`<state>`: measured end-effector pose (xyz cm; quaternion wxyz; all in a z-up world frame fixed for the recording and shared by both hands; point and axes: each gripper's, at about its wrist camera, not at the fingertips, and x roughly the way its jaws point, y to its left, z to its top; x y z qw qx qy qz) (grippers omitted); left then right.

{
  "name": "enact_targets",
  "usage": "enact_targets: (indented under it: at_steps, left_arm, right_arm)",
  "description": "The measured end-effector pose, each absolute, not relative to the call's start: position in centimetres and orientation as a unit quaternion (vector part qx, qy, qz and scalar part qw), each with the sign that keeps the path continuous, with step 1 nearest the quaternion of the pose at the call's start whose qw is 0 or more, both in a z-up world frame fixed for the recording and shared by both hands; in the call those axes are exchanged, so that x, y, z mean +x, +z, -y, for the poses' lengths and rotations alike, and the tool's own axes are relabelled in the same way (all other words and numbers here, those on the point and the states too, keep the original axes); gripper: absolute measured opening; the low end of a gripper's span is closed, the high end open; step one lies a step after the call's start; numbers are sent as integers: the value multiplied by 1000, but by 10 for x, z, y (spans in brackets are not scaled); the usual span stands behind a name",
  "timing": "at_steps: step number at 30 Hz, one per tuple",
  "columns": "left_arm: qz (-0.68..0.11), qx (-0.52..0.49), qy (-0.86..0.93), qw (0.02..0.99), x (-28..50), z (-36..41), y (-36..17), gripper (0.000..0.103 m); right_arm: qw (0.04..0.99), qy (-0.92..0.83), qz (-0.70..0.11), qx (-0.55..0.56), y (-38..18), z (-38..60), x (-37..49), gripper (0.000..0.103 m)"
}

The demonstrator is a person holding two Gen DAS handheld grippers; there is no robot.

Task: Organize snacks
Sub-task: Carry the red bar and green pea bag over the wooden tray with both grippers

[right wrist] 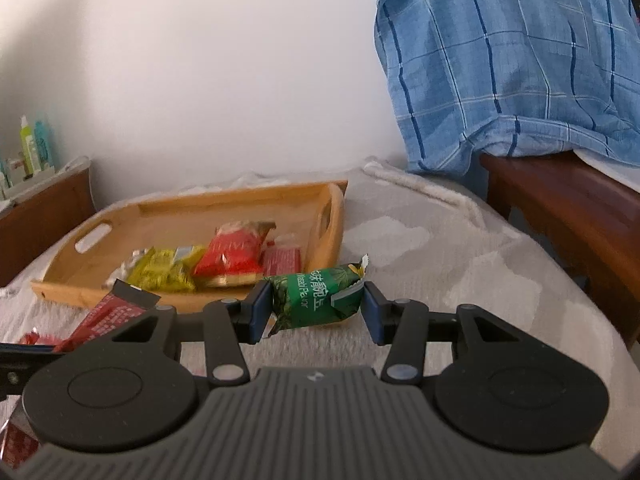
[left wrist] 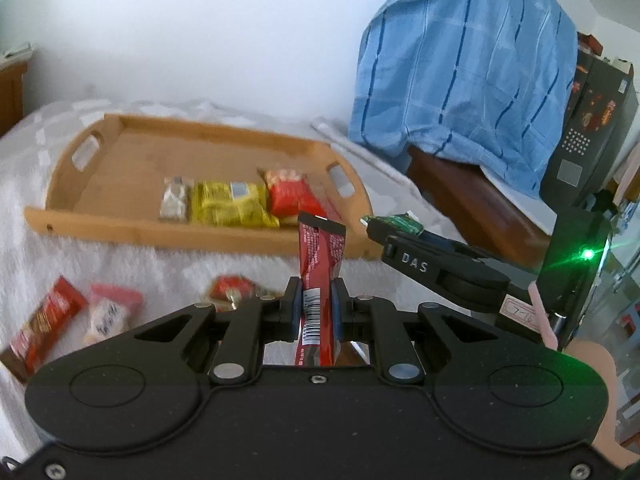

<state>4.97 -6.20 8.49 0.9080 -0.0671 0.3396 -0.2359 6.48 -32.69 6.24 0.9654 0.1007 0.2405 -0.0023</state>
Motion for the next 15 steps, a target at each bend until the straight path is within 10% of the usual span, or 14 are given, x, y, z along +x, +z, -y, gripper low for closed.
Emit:
enact_targets:
  at_steps: [15]
  left_arm:
    - [-313, -23, -115, 943, 154, 26, 100, 14]
  right_arm:
    - [965, 43, -221, 136, 80, 341, 145, 52]
